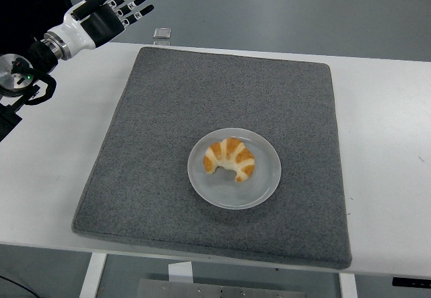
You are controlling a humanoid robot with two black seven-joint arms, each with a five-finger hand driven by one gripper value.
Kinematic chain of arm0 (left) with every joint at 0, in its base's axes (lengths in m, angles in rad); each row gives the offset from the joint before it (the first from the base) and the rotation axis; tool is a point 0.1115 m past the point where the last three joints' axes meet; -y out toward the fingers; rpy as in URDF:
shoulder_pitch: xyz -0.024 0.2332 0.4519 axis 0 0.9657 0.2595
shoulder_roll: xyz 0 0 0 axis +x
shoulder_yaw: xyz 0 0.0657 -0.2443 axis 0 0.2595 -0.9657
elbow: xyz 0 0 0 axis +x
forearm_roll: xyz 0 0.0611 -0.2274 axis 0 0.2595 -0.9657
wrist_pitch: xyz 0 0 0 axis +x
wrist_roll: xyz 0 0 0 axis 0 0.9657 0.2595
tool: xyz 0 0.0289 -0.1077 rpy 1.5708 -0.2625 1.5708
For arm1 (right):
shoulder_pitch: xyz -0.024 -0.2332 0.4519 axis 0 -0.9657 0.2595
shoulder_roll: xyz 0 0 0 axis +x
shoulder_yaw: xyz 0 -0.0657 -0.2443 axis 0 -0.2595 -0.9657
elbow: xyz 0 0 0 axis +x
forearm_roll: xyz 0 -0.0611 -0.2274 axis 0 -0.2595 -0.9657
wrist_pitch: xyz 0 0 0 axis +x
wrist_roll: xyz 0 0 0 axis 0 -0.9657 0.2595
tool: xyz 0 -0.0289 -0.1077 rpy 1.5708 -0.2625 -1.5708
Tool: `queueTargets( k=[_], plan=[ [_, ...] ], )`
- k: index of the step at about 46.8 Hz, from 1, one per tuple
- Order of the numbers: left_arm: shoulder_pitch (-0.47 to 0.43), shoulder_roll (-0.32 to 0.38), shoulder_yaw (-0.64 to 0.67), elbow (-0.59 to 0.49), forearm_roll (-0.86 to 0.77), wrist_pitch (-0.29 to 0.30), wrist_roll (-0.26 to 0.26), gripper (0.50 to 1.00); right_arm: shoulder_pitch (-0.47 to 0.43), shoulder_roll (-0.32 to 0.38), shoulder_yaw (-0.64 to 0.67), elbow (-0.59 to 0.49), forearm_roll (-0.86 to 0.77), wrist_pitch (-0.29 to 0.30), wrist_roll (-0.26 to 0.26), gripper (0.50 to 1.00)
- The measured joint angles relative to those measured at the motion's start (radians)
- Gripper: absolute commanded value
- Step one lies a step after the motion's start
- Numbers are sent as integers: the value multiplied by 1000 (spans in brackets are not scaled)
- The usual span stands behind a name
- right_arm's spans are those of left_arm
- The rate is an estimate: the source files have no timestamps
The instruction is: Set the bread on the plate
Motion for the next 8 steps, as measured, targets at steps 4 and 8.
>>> queueTargets(
  k=[4,8],
  plan=[
    [3,-9,2,1,0,0,0,1000,-1,0,0,0,1,0,-1,952],
    [10,-12,2,2,0,1,0,1000,-2,0,-1,0,0,1,-4,952]
  ],
)
